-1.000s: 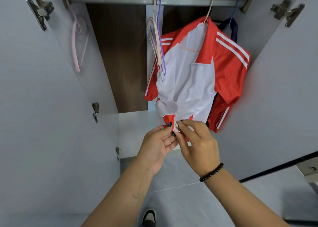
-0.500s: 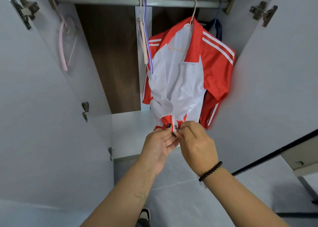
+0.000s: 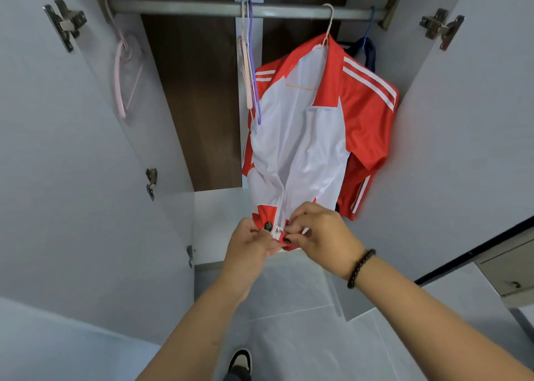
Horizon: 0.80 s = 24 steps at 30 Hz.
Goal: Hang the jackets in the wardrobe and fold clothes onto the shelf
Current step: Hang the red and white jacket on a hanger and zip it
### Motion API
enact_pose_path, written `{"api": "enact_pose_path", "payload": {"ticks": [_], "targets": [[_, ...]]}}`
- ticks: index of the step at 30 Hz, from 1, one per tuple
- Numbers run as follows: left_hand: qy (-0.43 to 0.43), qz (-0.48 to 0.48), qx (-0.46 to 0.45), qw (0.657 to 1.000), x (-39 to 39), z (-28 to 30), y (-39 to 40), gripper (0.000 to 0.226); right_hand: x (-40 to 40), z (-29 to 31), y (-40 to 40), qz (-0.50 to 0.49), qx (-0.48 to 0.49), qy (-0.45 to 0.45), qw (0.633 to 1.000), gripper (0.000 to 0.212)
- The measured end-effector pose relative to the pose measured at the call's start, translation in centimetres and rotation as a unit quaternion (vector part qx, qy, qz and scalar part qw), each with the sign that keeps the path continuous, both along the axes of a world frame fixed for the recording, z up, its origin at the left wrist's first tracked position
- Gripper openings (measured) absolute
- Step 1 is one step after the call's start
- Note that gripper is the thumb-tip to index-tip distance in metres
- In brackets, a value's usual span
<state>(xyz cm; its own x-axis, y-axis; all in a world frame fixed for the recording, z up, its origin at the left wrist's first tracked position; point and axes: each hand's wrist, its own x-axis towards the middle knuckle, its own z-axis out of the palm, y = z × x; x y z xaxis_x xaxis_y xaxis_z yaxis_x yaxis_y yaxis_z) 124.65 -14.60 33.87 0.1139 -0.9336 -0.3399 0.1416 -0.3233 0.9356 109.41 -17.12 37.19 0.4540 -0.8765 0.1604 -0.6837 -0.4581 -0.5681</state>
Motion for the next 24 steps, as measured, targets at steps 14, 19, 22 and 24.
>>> {"api": "enact_pose_path", "payload": {"ticks": [14, 19, 22, 24], "targets": [[-0.299, 0.083, -0.085, 0.947, 0.4, -0.6, 0.5, 0.006, 4.3, 2.9, -4.2, 0.114, 0.045, 0.199, 0.972, 0.01], [-0.31, 0.106, -0.085, 0.941, 0.8, -0.8, -0.4, 0.007, 6.7, 2.4, -4.4, 0.079, 0.005, 0.272, 0.959, 0.022], [-0.296, 0.11, -0.075, 0.946, 1.3, -1.1, -1.0, 0.008, 8.0, 1.3, -4.6, 0.02, 0.003, 0.282, 0.959, 0.019], [-0.281, 0.102, -0.065, 0.952, 1.4, -1.3, -1.1, 0.01, 8.2, 1.0, -4.8, 0.011, 0.004, 0.275, 0.961, 0.017]]}}
